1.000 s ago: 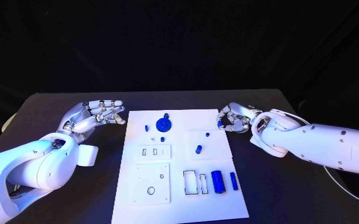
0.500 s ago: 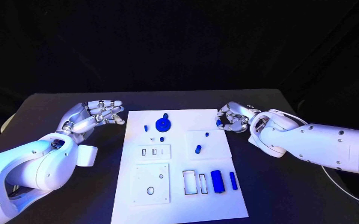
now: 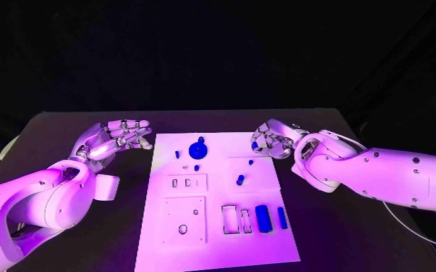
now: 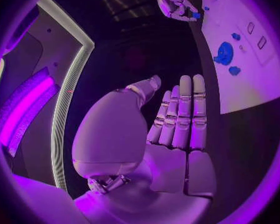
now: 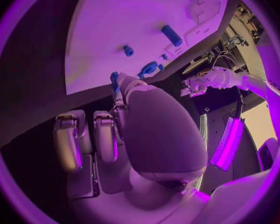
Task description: Assemble the parts on the task board
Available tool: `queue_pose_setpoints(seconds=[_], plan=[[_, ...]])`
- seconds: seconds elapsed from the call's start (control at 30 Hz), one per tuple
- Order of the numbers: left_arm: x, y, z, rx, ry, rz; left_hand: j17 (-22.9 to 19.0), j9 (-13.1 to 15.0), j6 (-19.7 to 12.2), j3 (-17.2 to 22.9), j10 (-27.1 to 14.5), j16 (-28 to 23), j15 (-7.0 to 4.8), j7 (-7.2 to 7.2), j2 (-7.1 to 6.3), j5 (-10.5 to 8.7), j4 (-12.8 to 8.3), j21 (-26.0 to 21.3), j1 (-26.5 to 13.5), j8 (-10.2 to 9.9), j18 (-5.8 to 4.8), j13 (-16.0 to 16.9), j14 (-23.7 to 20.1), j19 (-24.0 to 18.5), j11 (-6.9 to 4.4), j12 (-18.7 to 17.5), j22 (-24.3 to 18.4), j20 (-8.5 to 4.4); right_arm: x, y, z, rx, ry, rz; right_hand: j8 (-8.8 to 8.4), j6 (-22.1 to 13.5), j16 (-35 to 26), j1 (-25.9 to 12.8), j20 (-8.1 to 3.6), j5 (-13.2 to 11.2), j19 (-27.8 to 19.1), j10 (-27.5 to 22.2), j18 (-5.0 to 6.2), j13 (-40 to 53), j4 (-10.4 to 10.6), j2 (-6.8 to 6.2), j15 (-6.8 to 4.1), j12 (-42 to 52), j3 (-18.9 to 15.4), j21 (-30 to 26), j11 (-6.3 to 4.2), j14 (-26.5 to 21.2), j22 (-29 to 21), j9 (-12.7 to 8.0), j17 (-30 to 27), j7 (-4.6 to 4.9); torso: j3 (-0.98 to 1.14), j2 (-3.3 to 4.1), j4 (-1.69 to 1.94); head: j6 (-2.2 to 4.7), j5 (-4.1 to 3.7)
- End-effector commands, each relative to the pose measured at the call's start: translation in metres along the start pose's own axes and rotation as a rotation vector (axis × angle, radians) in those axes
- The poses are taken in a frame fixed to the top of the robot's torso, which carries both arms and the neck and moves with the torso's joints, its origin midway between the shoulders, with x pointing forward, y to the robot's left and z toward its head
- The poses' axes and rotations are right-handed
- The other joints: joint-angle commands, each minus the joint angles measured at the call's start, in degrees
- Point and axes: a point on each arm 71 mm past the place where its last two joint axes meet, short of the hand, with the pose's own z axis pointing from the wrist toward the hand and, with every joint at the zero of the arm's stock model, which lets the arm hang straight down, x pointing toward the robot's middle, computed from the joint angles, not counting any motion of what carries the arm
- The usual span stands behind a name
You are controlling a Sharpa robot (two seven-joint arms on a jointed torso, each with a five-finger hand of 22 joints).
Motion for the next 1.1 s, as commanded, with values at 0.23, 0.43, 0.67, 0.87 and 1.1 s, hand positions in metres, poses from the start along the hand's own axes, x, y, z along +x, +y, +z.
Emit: queue_pose_setpoints(seconds=[0.23,0.43,0.67,0.87,1.1], plan=[[0.007,-0.001,0.002,0.01,0.017,-0.009,0.0,-0.1,-0.5,0.3,-0.2,0.3,-0.06,0.57,0.14,0.19,-0.1,0.2,-0.4,-0.2,0.26,-0.1,-0.3,-0.4,0.04,-0.1,0.0,0.15,0.019,0.051,0.003,-0.003,0.021,0.036,0.49,-0.4,-0.1,-1.2,-0.13,-0.2,6.0,-0.5,-0.83,5.0,0.0,0.12,0.11,-0.4,0.6,0.3,0.19,5.8,15.1,0.6,14.3,0.01,-0.57,-0.92,0.87,-1.16,0.73],[0.013,0.0,0.006,0.011,0.024,-0.013,0.0,-0.1,-0.5,0.3,-0.2,0.3,-0.06,0.57,0.14,0.19,-0.1,0.2,-0.4,-0.2,0.26,-0.1,-0.3,-0.4,0.04,-0.1,0.0,0.15,0.034,0.082,0.009,-0.042,0.043,0.041,0.63,-0.4,-0.1,-1.6,-0.13,0.0,6.0,-0.5,-0.83,5.0,0.0,-0.06,0.11,-0.4,0.7,0.3,0.18,5.8,15.1,0.7,14.3,-0.03,-0.85,-1.62,1.72,-2.48,1.99],[0.022,0.0,0.01,0.018,0.05,-0.023,0.2,0.0,-0.5,0.0,-0.2,0.4,0.04,0.56,-0.07,0.18,0.2,0.5,-1.3,-0.2,0.24,0.0,-0.3,-0.8,0.06,0.0,0.3,0.3,0.059,0.116,0.012,-0.099,0.074,0.021,0.97,-0.4,-0.1,-1.9,-0.18,0.9,6.0,-0.4,-0.83,5.0,-0.2,-0.2,0.03,-0.4,1.1,0.3,0.08,5.8,15.1,0.8,14.4,-0.13,-1.04,-1.9,2.03,-3.67,3.15],[0.025,0.0,0.011,0.02,0.056,-0.026,0.2,0.0,-0.5,-0.1,-0.2,0.5,0.05,0.55,-0.16,0.18,0.3,0.6,-1.6,-0.2,0.25,0.0,-0.3,-1.0,0.06,0.0,0.3,0.36,0.081,0.133,0.009,-0.13,0.094,0.0,1.17,-0.4,-0.1,-2.4,-0.21,1.0,6.0,-0.3,-0.83,5.1,-0.2,-0.51,0.0,-0.3,1.1,0.3,0.06,5.8,15.1,0.9,14.4,-0.17,-1.07,-1.85,1.95,-4.05,3.69],[0.026,0.0,0.011,0.02,0.059,-0.027,0.2,0.0,-0.5,-0.1,-0.2,0.5,0.03,0.54,-0.13,0.19,0.3,0.6,-1.6,-0.2,0.27,0.0,-0.3,-1.0,0.05,0.0,0.4,0.36,0.099,0.138,0.007,-0.128,0.123,-0.027,1.26,-0.4,-0.1,-2.6,-0.22,1.0,6.0,-0.2,-0.83,5.2,-0.3,-0.73,-0.02,-0.2,1.0,0.3,0.04,5.8,15.1,0.9,14.4,-0.19,-1.03,-1.82,2.07,-4.2,3.94]])
